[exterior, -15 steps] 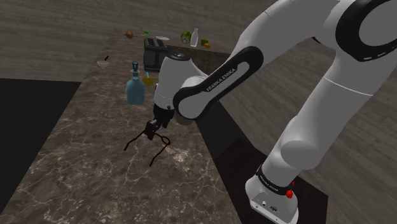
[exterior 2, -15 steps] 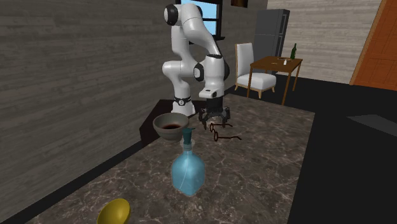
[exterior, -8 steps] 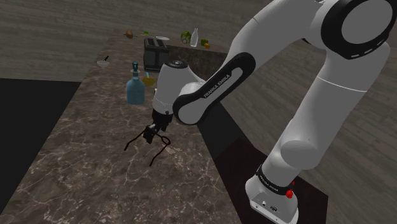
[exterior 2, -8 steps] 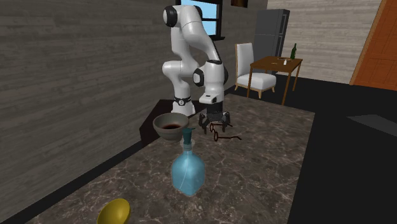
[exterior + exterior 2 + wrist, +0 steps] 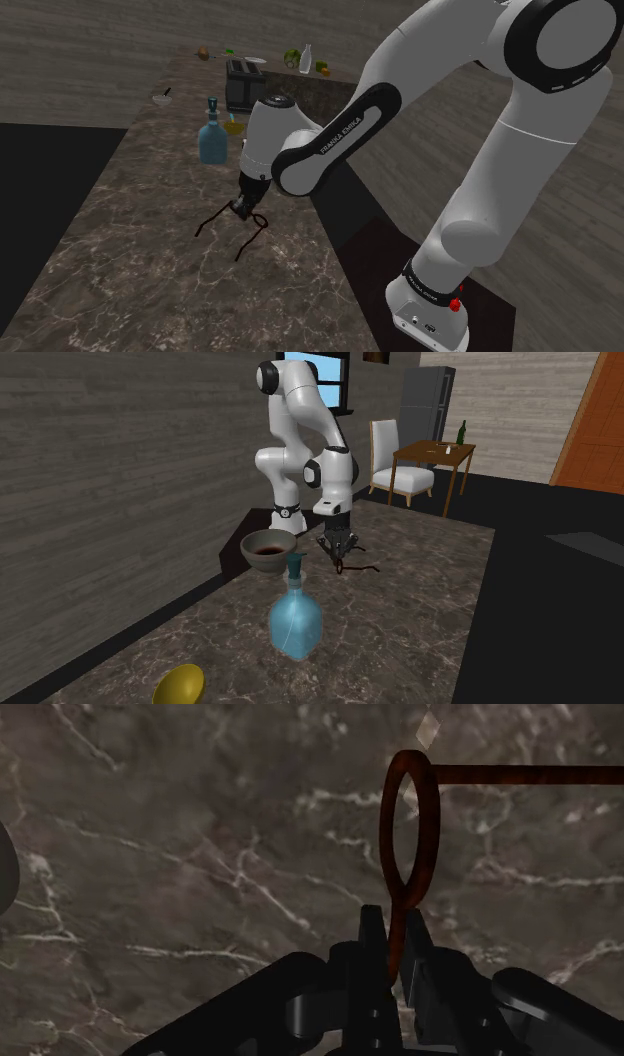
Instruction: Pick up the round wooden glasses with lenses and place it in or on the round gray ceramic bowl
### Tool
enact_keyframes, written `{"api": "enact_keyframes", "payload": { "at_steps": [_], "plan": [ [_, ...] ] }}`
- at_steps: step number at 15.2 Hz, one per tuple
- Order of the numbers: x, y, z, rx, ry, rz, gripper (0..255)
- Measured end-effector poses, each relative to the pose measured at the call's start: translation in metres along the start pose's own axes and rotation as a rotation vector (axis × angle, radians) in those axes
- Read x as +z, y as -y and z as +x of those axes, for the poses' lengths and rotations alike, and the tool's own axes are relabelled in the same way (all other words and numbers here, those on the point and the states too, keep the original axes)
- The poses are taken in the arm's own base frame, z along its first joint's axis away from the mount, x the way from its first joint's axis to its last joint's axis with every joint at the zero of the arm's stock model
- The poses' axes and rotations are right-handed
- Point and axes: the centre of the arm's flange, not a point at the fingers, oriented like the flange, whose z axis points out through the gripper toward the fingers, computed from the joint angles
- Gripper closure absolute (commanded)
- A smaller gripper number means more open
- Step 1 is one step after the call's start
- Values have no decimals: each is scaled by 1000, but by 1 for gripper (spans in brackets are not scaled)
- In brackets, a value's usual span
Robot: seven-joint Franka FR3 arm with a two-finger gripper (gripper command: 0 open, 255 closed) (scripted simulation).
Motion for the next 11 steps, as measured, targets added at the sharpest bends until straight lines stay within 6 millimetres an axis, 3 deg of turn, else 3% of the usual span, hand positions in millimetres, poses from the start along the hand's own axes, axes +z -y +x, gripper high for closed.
{"api": "enact_keyframes", "payload": {
  "at_steps": [6,11],
  "plan": [
    [0,0,0,0,0,0,255],
    [-20,0,3,0,0,0,255]
  ]
}}
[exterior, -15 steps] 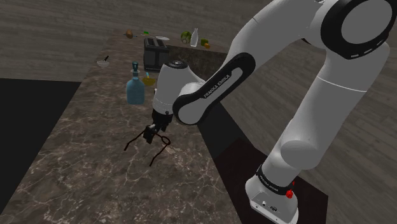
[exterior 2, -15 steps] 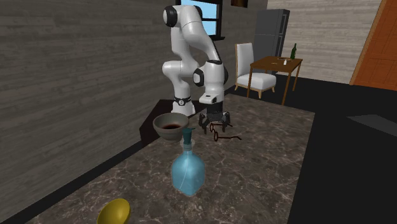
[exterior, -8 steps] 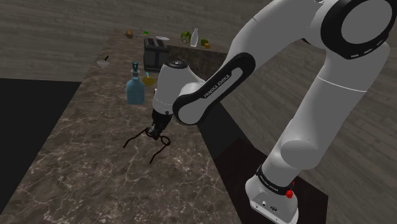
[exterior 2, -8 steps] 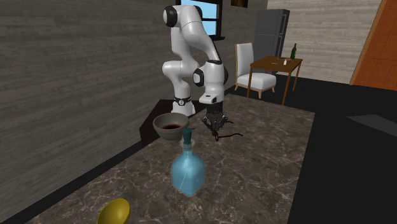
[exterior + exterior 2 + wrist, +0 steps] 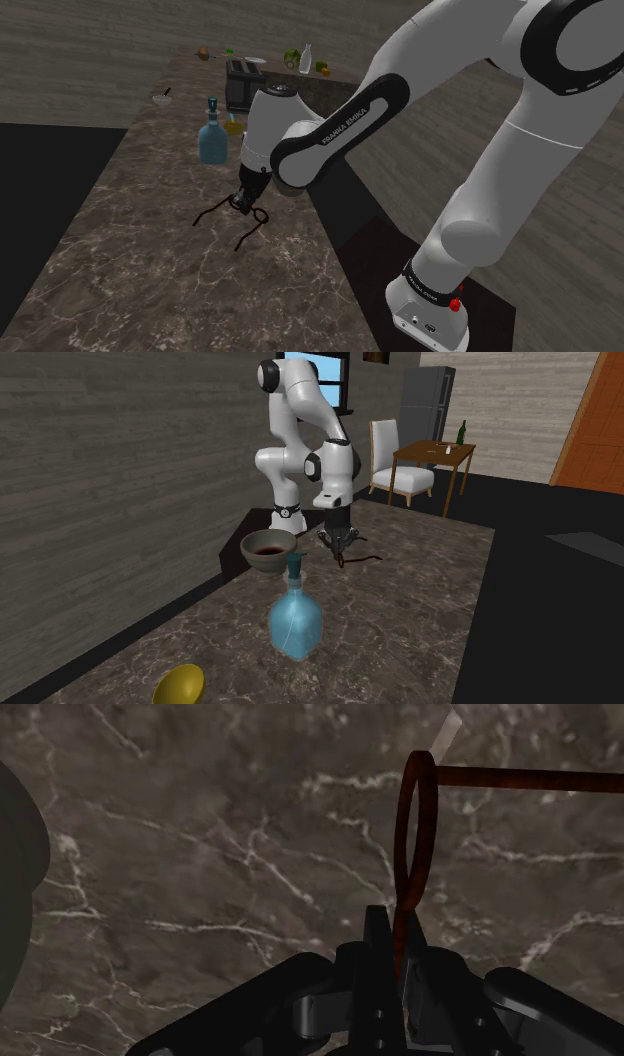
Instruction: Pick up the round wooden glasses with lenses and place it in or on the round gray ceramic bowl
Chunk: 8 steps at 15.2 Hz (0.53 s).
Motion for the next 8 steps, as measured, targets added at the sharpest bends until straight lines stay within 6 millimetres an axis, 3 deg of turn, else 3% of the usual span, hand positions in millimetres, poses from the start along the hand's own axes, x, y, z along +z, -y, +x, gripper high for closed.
{"api": "enact_keyframes", "payload": {
  "at_steps": [8],
  "plan": [
    [-42,1,9,0,0,0,255]
  ]
}}
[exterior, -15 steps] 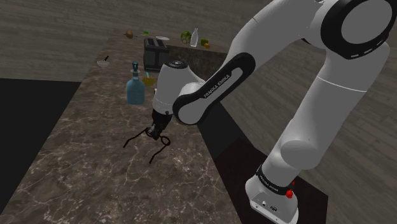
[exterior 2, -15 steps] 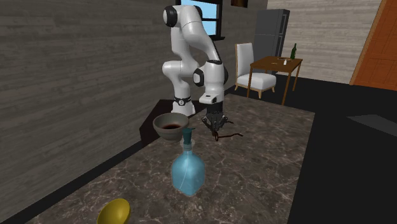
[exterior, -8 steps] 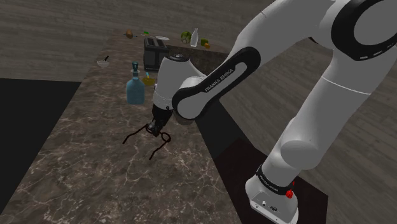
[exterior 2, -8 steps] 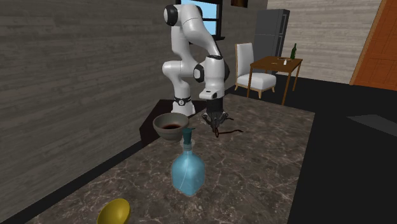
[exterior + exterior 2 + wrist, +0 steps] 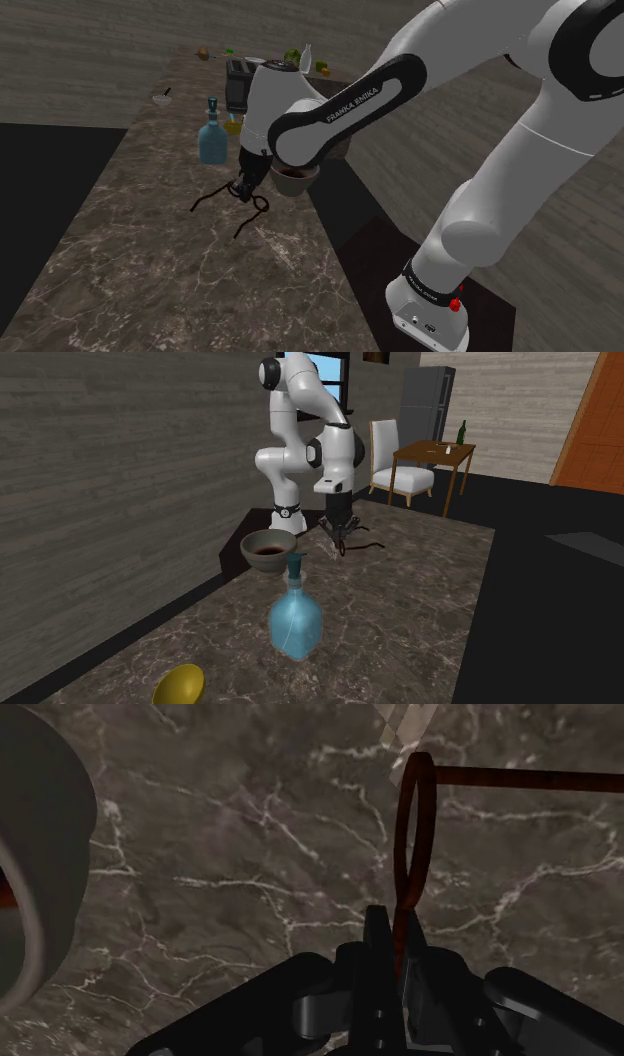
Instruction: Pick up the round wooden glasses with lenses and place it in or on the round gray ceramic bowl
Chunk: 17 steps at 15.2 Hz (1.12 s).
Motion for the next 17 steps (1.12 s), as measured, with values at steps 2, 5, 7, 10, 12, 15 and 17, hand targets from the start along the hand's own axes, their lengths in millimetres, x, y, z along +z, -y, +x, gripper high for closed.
{"api": "enact_keyframes", "payload": {
  "at_steps": [2,5,7,10,12,15,17],
  "plan": [
    [-11,-1,1,0,0,0,255],
    [-26,-2,3,0,0,0,255],
    [-37,-1,4,0,0,0,255],
    [-53,-2,8,0,0,0,255],
    [-62,-2,10,0,0,0,255],
    [-77,-3,13,0,0,0,255],
    [-87,-2,13,0,0,0,255]
  ]
}}
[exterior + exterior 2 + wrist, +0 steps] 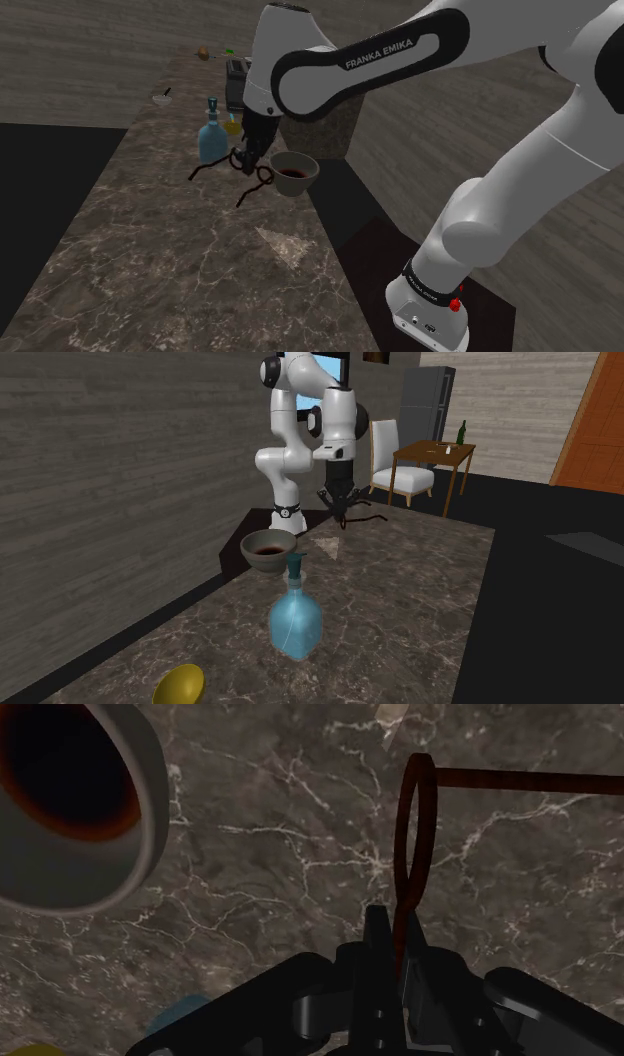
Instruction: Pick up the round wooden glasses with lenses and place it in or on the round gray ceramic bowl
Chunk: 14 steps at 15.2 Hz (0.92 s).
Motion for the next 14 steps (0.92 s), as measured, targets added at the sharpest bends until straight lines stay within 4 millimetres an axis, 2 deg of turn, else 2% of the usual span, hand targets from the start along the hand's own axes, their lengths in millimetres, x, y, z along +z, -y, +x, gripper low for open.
{"api": "enact_keyframes", "payload": {
  "at_steps": [3,4,6,14],
  "plan": [
    [-15,0,3,0,0,0,255],
    [-15,-6,3,0,0,0,255],
    [-19,-27,1,1,1,0,255],
    [-18,-129,-4,1,1,0,255]
  ]
}}
